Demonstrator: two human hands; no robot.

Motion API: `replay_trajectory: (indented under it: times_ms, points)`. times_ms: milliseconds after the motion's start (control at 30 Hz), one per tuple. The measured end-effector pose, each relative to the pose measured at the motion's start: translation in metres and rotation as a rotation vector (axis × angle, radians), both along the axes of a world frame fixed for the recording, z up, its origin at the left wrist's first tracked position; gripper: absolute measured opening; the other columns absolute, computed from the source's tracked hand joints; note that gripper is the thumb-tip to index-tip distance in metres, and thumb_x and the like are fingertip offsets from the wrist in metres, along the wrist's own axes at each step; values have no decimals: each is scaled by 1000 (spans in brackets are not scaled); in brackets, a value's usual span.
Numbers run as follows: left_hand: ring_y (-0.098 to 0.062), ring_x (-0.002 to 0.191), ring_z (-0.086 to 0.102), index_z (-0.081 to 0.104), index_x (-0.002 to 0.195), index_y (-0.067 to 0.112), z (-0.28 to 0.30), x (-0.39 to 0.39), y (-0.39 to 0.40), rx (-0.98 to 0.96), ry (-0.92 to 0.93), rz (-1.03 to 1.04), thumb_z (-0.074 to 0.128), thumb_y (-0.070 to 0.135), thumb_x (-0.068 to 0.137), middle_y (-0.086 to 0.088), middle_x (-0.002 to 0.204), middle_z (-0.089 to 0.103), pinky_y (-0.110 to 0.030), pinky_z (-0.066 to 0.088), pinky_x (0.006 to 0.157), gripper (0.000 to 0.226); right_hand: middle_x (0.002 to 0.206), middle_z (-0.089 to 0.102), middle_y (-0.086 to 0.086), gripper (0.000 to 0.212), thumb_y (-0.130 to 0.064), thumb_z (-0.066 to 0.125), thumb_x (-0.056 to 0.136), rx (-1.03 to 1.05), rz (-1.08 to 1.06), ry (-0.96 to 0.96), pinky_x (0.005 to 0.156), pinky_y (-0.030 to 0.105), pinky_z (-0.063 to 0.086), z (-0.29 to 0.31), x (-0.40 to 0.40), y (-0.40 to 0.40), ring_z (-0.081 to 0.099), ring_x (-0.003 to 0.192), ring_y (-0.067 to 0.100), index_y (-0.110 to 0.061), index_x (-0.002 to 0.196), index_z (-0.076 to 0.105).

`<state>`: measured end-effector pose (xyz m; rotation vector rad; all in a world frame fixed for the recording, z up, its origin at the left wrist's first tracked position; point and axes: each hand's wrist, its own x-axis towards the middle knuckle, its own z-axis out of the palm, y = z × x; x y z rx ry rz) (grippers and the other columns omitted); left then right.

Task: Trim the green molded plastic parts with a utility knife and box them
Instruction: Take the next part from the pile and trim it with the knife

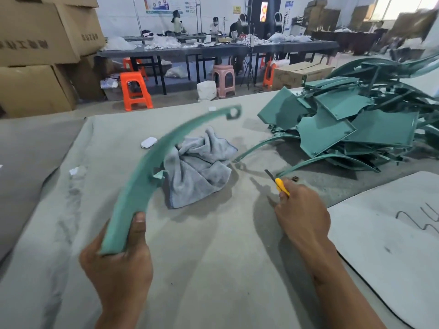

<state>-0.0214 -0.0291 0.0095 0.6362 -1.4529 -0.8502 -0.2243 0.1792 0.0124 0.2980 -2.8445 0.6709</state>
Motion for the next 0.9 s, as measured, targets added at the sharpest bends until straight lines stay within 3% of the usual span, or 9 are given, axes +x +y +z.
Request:
replay_trajectory:
  times_ms: [100,167,233,367,500,600,700,833,900]
  points:
    - [22,77,63,74,89,31,6,-5,7,183,87,-5,80,42,79,45,78,64,0,47,64,16,116,63,6,30,-20,53,96,157,-1,-71,78,38,42,2,3,1,51,117,37,-24,124,65]
    - [12,82,69,78,86,35,9,-8,8,276,182,-75,82,28,78,34,86,72,-9,54,68,12,129,61,6,28,-23,55,95,267,-25,-52,99,43,41,3,5,-3,47,127,37,-19,119,68]
    - [-2,85,74,80,88,42,8,-11,9,394,281,-143,81,15,76,22,93,77,-27,61,74,29,136,61,7,26,-27,61,99,132,4,77,108,47,35,4,9,-10,45,135,36,-16,119,72]
    - [-22,76,76,82,87,28,12,-15,15,693,347,-283,73,17,74,1,89,80,-44,60,67,19,98,76,-3,32,-38,63,102,-482,465,296,79,36,56,11,38,-33,70,90,15,-13,110,81]
    - [-23,67,75,81,80,23,14,-18,24,843,307,-427,69,15,79,-8,84,79,-32,57,52,15,77,73,0,44,-64,58,99,-872,810,-236,52,28,53,7,88,-64,68,59,10,-39,133,68]
    - [-24,64,75,81,78,22,13,-17,28,827,280,-465,65,8,87,-9,79,78,-31,56,50,24,92,78,1,30,-17,71,100,-1178,777,-524,47,18,49,1,105,-80,63,54,5,-30,127,69]
    - [-27,65,74,81,78,18,15,-13,25,865,257,-485,69,9,83,-11,80,78,-31,55,50,16,86,78,3,30,6,67,96,-1238,643,-491,47,21,46,3,99,-79,59,53,9,-17,113,75]
    - [-37,92,73,76,106,3,23,-7,16,1001,201,-687,71,16,78,-21,106,76,-43,58,78,32,88,79,5,28,-9,74,88,-1212,653,-526,47,23,44,7,83,-68,57,59,14,-23,111,82]
    - [-34,93,75,72,114,-2,27,-9,17,1062,257,-718,70,16,77,-20,109,76,-41,62,75,42,93,79,5,26,-9,75,92,-1227,593,-550,52,26,50,10,74,-71,64,67,18,-27,110,82]
